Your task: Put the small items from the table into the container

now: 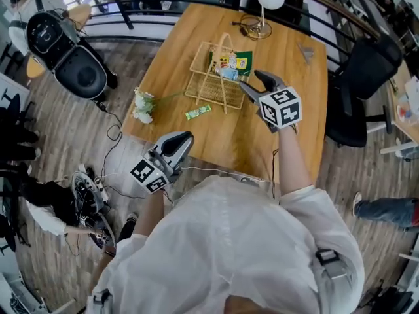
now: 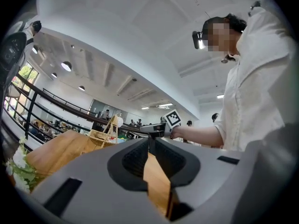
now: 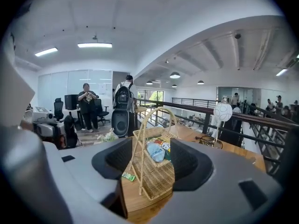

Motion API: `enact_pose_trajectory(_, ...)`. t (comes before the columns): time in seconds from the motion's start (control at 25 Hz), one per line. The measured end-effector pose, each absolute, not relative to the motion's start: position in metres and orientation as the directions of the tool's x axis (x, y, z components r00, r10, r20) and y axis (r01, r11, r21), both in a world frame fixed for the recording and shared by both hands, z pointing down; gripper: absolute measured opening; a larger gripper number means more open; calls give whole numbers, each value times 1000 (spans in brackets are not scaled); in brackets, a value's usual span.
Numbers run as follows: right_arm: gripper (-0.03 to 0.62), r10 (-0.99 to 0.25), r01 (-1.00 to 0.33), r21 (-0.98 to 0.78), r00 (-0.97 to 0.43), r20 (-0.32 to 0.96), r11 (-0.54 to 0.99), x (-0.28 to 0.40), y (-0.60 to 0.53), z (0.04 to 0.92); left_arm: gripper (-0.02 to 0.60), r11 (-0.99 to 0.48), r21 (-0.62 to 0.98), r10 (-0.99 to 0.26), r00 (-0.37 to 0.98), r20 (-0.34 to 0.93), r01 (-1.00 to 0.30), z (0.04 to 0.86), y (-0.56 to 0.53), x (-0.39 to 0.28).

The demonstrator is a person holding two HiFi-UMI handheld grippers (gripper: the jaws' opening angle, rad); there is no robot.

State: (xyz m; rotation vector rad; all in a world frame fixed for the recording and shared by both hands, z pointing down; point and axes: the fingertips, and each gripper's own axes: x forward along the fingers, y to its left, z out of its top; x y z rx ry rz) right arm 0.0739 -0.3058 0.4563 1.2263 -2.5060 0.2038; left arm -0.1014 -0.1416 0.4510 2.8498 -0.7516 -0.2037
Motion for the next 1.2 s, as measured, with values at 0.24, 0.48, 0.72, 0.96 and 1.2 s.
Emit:
enact_pose_trajectory(0.24,250,-705,-746,35,-612,359,665,70,-274,471,83,-863,173,-488,872,-40,-475,458,-169,-96)
enact_pose_trajectory(0.48,249,-690,-737,2,-632,353,676,70,-246,484,181,-862,66,-485,855,184,-503,518,-210,-92)
enact_pose_trajectory(0.72,249,-728,-767,-1,-609,315,642,93,-208,469,208,-871,-7,-441,776,451,-491,594,-250,-87)
enact_pose_trajectory(0.96,249,-769,-804,12,-564,301,594,121,-170,458,216,-912,-67,-326,617,717,-404,659,-278,-76)
enact_pose_trajectory(1.2,249,-794,-834,12,-521,314,552,142,-131,461,216,-936,-111,-262,449,854,-335,703,-306,-72)
